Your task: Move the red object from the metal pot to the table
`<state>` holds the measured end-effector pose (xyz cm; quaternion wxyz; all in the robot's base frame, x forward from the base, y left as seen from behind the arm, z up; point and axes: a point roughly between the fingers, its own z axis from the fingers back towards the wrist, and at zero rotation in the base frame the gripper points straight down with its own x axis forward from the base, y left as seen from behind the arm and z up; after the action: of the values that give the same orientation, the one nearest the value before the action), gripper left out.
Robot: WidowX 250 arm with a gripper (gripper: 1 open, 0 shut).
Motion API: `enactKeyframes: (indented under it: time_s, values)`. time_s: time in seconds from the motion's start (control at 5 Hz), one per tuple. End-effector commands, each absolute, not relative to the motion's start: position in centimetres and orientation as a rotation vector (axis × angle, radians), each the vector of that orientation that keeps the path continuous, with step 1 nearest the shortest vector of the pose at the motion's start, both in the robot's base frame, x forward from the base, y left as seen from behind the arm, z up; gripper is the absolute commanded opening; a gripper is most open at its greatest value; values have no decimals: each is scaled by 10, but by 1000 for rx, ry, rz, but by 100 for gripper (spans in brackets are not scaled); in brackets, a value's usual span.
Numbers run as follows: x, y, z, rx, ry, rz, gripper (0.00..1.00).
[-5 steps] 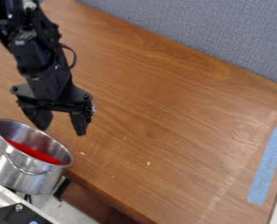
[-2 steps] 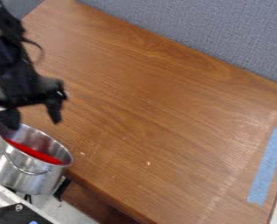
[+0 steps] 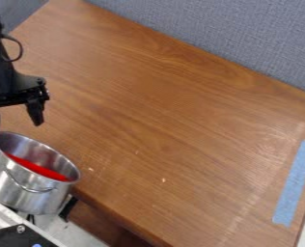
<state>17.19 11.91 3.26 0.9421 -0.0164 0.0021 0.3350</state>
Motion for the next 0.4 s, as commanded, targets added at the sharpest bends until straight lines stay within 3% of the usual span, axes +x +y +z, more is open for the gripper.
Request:
enactKeyframes:
  time_s: [0.0,0.2]
  values:
    - [175,127,30,-21,-13,552,100]
    - [174,149,-4,-23,-8,578,100]
